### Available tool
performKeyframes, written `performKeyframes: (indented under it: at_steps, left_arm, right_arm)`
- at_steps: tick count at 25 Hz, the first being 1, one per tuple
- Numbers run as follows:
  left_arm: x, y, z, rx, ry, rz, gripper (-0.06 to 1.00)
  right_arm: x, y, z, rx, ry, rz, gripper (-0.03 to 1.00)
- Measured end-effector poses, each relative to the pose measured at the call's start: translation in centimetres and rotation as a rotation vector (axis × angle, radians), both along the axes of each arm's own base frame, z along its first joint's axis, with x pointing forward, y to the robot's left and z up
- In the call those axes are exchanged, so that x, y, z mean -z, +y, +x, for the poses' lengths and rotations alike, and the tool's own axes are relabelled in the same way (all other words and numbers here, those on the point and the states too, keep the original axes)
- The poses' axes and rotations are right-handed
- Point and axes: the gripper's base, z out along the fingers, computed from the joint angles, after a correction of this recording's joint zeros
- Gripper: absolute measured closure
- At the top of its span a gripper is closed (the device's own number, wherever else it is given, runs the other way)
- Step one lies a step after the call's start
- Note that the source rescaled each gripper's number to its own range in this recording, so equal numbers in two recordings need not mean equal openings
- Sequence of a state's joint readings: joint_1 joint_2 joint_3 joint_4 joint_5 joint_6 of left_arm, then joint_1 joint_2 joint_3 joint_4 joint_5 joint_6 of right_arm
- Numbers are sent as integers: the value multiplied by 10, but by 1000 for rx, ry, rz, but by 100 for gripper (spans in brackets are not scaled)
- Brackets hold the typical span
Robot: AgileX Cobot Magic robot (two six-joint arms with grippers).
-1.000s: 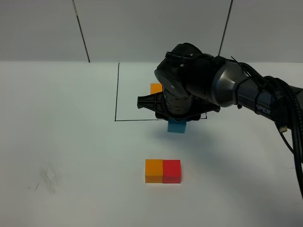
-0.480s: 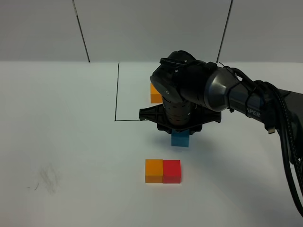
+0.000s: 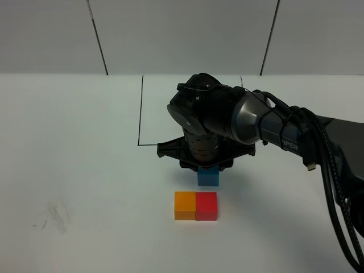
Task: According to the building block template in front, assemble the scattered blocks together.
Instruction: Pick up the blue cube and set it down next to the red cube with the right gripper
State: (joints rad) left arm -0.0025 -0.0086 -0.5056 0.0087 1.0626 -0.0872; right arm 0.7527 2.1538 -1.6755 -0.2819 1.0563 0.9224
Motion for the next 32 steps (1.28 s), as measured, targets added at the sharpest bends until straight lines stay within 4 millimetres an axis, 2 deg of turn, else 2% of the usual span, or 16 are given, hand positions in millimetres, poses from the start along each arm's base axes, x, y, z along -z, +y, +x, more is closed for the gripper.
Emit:
performKeyframes:
  at_steps: [19, 24, 32]
  left_arm:
    - [0, 0, 0, 0, 0, 0, 70]
    - [0, 0, 0, 0, 0, 0, 70]
    - [0, 0, 0, 0, 0, 0, 70]
  right_arm:
    - [2, 0, 0, 8, 3, -1, 75]
    - [12, 1, 0, 15, 23, -11, 75]
    - [14, 1, 0, 22, 34, -15, 75]
